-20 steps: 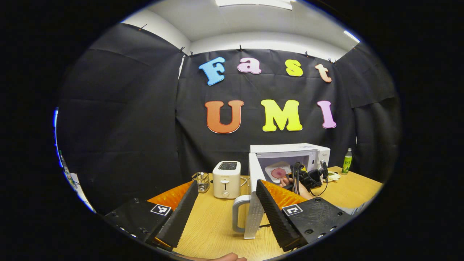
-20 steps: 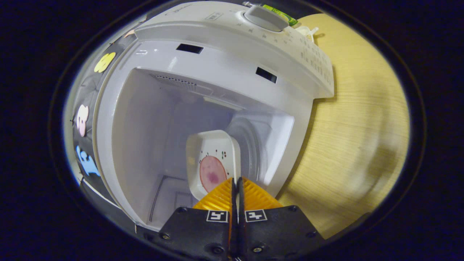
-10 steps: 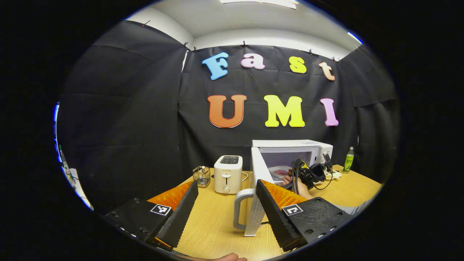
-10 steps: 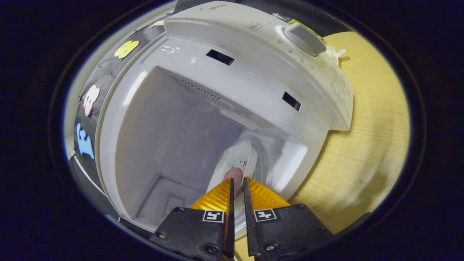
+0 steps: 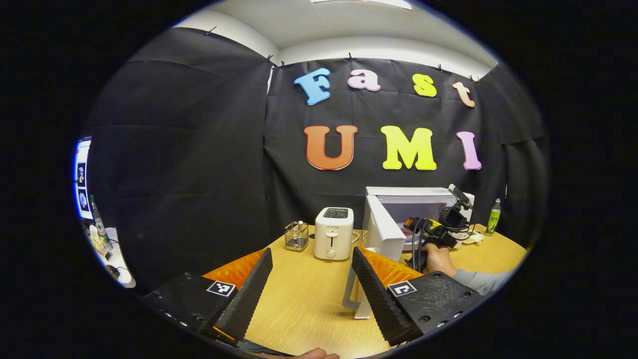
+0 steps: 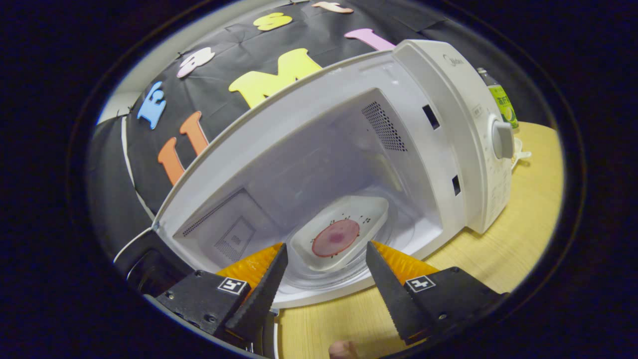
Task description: Open the microwave oven with the left hand, put the food in, and close the microwave oven.
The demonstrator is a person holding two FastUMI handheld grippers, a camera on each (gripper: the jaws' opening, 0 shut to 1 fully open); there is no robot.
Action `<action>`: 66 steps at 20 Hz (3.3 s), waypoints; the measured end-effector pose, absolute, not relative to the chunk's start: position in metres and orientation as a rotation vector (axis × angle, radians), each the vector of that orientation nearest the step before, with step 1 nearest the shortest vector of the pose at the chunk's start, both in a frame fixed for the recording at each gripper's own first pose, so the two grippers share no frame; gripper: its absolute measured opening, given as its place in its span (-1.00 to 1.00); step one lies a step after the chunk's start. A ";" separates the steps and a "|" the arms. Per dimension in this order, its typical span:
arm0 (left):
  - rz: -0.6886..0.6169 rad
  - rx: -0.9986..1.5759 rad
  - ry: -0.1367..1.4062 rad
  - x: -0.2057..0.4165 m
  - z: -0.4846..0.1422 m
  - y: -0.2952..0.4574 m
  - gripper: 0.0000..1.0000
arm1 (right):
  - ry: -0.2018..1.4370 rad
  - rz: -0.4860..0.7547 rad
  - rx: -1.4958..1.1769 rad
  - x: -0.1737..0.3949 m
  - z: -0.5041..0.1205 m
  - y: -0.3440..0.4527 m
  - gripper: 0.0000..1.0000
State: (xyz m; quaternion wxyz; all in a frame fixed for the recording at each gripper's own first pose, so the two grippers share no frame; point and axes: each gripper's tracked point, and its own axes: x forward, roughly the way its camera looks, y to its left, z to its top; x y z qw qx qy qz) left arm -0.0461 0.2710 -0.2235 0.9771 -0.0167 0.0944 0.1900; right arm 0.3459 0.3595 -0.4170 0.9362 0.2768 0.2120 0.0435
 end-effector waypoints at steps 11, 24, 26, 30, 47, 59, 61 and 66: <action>0.410 -0.132 0.247 -0.025 -0.263 0.321 0.74 | 0.362 0.293 0.351 0.222 -0.298 0.297 0.80; 0.058 -0.152 0.148 0.015 -0.281 0.285 -0.99 | 0.177 0.325 0.180 0.145 -0.186 0.184 0.80; -0.025 -0.109 0.163 0.020 -0.289 0.263 -1.00 | 0.153 0.328 0.160 0.138 -0.176 0.174 1.00; -0.108 -0.041 0.168 0.023 -0.291 0.231 -1.00 | 0.095 0.293 0.100 0.131 -0.164 0.157 0.80; -0.431 -0.038 0.146 0.093 -0.294 0.067 -1.00 | 0.091 0.234 0.150 0.140 -0.177 0.065 1.00; -0.449 -0.062 0.155 0.197 -0.307 -0.011 -1.00 | 0.090 0.207 0.173 0.152 -0.191 0.016 1.00; -0.433 -0.050 0.168 0.215 -0.311 -0.019 -1.00 | 0.096 0.222 0.179 0.154 -0.195 0.014 0.99; -0.388 -0.039 0.166 0.256 -0.319 -0.033 -1.00 | 0.105 0.223 0.199 0.167 -0.208 0.001 0.99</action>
